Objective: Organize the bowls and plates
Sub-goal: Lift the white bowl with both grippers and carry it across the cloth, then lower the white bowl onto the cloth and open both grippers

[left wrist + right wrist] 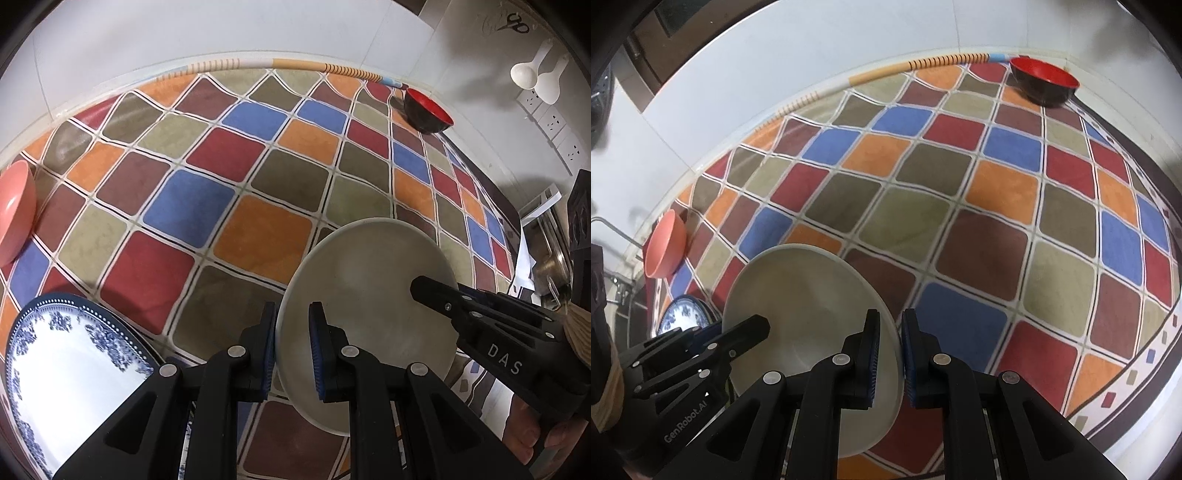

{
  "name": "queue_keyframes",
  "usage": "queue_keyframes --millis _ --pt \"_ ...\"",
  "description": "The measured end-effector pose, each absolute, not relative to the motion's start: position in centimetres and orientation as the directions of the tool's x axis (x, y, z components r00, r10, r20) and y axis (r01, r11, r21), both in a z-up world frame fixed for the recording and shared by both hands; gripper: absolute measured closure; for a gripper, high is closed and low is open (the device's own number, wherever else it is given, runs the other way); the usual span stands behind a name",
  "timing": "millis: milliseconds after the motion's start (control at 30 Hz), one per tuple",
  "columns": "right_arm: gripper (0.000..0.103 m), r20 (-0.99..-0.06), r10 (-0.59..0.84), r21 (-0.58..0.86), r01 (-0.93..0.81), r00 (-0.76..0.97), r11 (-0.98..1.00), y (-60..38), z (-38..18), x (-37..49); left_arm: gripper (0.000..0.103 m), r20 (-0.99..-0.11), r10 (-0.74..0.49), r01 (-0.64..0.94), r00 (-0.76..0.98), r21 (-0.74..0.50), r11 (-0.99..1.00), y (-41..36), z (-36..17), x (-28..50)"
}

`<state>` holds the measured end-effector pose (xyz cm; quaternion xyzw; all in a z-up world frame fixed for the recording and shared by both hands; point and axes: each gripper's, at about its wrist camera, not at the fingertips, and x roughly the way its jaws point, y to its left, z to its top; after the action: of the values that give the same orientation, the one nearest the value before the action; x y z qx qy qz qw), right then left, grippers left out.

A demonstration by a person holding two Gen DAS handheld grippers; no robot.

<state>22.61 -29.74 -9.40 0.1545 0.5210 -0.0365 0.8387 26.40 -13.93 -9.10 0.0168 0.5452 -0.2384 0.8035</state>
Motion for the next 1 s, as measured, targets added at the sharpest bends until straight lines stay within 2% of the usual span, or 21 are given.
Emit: queue_keyframes --millis 500,667,733,800,933,1000 --pt "0.089 -0.885 0.112 0.23 0.215 0.452 0.949 -30.5 -10.8 23.1 0.084 -0.89 -0.344 0.371 0.3 -0.224 0.901 -14.3 -9.9 27.0" --pt "0.088 -0.884 0.094 0.207 0.202 0.459 0.957 -30.5 -10.8 23.2 0.073 -0.885 -0.329 0.355 0.329 -0.207 0.912 -14.0 -9.8 27.1" --pt "0.083 -0.882 0.079 0.193 0.203 0.465 0.96 -30.5 -10.7 23.1 0.072 -0.883 -0.324 0.348 0.34 -0.201 0.916 -13.6 -9.5 27.1" --pt "0.071 -0.873 0.052 0.171 0.205 0.485 0.964 -30.5 -10.4 23.0 0.068 -0.878 -0.327 0.344 0.35 -0.204 0.917 -13.3 -9.2 27.0" --pt "0.069 -0.856 0.017 0.136 0.193 0.517 0.972 -30.0 -9.2 22.7 0.06 -0.86 -0.313 0.335 0.403 -0.179 0.925 -12.0 -7.9 26.6" --pt "0.064 -0.845 0.013 0.131 0.183 0.535 0.974 -29.6 -8.6 22.6 0.054 -0.847 -0.304 0.324 0.436 -0.167 0.931 -11.0 -7.1 26.4"
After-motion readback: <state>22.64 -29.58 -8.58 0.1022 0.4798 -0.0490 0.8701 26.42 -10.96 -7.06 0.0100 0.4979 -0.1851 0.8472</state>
